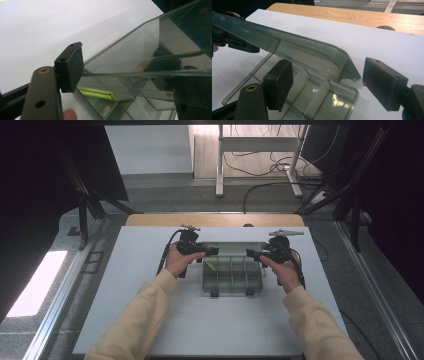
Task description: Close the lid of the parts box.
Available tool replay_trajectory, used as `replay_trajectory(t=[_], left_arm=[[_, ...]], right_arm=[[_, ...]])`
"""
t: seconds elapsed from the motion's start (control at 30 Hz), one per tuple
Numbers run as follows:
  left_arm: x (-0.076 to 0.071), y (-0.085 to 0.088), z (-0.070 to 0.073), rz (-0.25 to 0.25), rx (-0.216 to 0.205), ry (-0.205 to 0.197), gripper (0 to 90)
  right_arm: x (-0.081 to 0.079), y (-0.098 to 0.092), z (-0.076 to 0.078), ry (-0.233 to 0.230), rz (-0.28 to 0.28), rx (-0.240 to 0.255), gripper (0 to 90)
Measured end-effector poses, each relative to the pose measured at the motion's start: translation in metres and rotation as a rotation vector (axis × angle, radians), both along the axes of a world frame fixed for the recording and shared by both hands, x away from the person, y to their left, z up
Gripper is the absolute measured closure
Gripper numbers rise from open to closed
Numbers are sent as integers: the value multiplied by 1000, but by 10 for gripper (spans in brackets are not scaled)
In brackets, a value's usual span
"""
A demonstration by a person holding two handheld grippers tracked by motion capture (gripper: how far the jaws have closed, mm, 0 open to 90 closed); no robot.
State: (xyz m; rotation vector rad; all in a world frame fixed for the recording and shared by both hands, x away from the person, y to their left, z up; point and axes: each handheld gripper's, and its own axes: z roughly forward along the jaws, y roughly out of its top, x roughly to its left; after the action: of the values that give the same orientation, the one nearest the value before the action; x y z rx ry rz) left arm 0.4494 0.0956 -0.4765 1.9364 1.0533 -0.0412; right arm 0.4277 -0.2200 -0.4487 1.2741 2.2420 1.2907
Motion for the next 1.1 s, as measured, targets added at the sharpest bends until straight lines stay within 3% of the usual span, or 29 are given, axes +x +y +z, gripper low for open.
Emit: replay_trajectory(t=[0.37,0.83,0.93,1.03,1.1], left_arm=[[-5,5,3,-1,17,-22,304],[-28,44,1,11,35,-44,277],[-29,52,-1,27,50,-42,333],[-28,58,-2,51,51,-33,508],[-27,58,1,79,21,-42,613]], right_arm=[[-1,0,0,0,2,-2,251],[0,1,-2,0,-1,-10,250],[0,2,-2,3,-4,-8,250],[0,2,-3,2,-5,-8,251],[0,2,-3,2,-5,-7,251]])
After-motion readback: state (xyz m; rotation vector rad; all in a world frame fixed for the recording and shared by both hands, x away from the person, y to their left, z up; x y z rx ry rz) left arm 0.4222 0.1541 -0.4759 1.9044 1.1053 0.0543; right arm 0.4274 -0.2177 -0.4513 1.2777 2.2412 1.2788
